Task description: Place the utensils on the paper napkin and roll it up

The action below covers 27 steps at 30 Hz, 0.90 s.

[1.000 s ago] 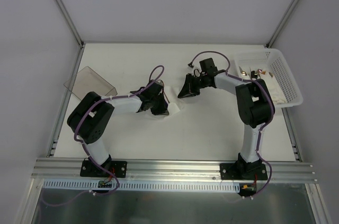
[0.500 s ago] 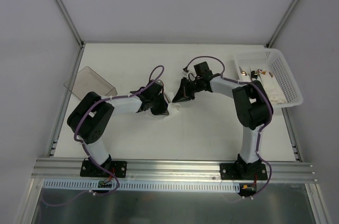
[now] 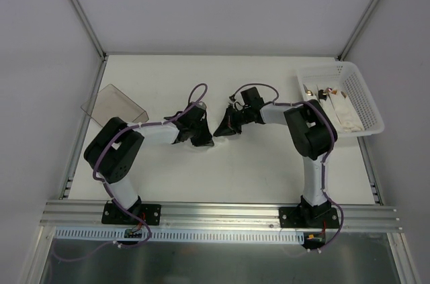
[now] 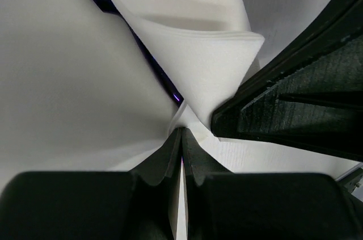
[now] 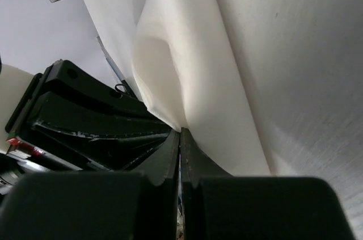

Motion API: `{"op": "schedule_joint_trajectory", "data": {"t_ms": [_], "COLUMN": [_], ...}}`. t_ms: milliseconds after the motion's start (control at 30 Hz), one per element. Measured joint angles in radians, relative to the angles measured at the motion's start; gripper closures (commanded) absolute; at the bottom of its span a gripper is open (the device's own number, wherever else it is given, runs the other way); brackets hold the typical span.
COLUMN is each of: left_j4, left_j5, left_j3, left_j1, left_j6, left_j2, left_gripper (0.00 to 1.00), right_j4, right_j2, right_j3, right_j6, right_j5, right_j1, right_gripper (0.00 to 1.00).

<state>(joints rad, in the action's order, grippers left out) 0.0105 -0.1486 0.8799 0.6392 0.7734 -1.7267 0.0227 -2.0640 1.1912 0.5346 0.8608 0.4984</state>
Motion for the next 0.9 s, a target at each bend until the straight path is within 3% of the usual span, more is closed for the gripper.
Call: {"op": "schedule_joint_trajectory", "data": {"t_ms": [233, 433, 733, 900], "left_j4": [0.005, -0.016, -0.114, -0.163], "left_j5": [0.005, 0.030, 0.092, 0.136], "left_j3": [-0.019, -0.052, -0.113, -0.022], "left_j1": [0.000, 0.000, -0.006, -0.012], "left_j6": [-0.004, -0.009, -0.028, -0.042], "left_j2": [0.018, 0.071, 0.356, 0.362], "left_gripper": [0.96, 0.82, 0.68, 0.69], "right_j4": [0.047, 0.053, 0.065, 0.071], "right_j2": [-0.038, -0.052, -0.063, -0.063], "right_j3": [-0.008, -0.008, -0.008, -0.008], "right_j6": [0.052, 0.065, 0.067, 0.066], "right_j5": [0.017, 0.018, 0.027, 0.033], "right_j1": [0.010, 0.015, 0.016, 0.017], "right_gripper": [1.00, 0.99, 0.79, 0.82]}}
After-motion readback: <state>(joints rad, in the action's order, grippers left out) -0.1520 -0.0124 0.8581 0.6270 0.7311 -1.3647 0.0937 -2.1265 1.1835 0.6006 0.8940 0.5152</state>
